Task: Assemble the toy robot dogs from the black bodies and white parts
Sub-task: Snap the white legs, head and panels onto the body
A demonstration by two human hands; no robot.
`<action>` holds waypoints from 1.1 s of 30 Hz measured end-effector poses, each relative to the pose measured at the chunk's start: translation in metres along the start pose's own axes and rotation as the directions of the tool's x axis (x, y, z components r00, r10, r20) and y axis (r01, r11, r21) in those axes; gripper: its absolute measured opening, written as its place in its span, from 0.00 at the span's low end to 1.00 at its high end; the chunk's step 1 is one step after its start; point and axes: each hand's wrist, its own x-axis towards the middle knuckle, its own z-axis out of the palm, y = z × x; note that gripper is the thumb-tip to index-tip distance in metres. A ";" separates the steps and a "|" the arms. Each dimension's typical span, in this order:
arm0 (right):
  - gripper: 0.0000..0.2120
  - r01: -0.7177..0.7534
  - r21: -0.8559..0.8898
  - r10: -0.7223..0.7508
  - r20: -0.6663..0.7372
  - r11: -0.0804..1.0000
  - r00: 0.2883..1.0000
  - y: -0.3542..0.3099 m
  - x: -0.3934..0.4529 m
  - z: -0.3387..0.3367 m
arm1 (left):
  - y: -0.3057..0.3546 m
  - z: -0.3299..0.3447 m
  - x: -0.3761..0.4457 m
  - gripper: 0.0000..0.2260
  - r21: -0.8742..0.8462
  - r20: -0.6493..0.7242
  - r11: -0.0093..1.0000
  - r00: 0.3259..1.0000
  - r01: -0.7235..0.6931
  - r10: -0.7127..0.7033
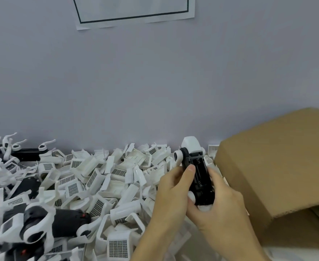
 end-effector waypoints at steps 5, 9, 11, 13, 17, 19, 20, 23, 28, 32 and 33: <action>0.27 -0.003 -0.034 0.005 0.052 0.999 0.999 0.001 0.003 -0.003 | -0.003 0.001 0.000 0.09 0.003 0.008 1.000 1.000 0.022 -0.022; 0.29 -0.072 0.125 0.051 0.163 0.990 0.985 0.003 0.004 -0.002 | -0.002 0.000 0.000 0.12 -0.068 -0.026 0.996 0.998 0.057 -0.059; 0.24 -0.062 0.193 0.029 0.169 0.979 0.985 0.002 0.005 -0.002 | -0.002 -0.003 0.001 0.12 -0.112 -0.026 0.990 0.996 0.086 -0.089; 0.16 -0.055 0.268 0.028 0.105 0.962 0.994 0.002 0.006 -0.006 | -0.003 -0.005 0.003 0.13 -0.107 -0.046 0.991 0.995 0.087 -0.092; 0.07 -0.069 0.314 0.096 -0.069 0.947 0.993 0.003 0.010 -0.015 | -0.006 -0.005 0.004 0.16 -0.082 -0.070 0.993 0.994 0.082 -0.088; 0.08 -0.066 0.365 0.125 -0.140 0.929 0.982 0.001 0.011 -0.018 | -0.011 -0.004 0.004 0.16 -0.082 -0.068 0.992 0.993 0.095 -0.101; 0.12 -0.071 0.399 0.147 -0.164 0.914 0.975 -0.001 0.011 -0.020 | -0.013 -0.004 0.004 0.16 -0.087 -0.068 0.991 0.992 0.101 -0.107; 0.27 -0.116 0.500 0.190 -0.100 0.858 0.977 -0.002 0.011 -0.023 | -0.011 -0.004 0.001 0.18 -0.096 0.016 0.990 0.995 0.101 -0.100; 0.43 -0.209 0.777 0.147 0.150 0.594 0.978 0.000 0.016 -0.027 | -0.003 0.001 -0.006 0.18 -0.035 0.149 0.999 0.989 0.023 -0.017; 0.39 -0.181 0.773 0.145 0.116 0.608 0.983 -0.004 0.017 -0.024 | -0.005 -0.002 -0.006 0.19 -0.012 0.168 0.999 0.985 0.042 -0.039; 0.39 -0.171 0.764 0.168 0.083 0.623 0.982 -0.005 0.017 -0.023 | -0.005 -0.002 -0.006 0.19 0.016 0.187 0.999 0.981 0.039 -0.042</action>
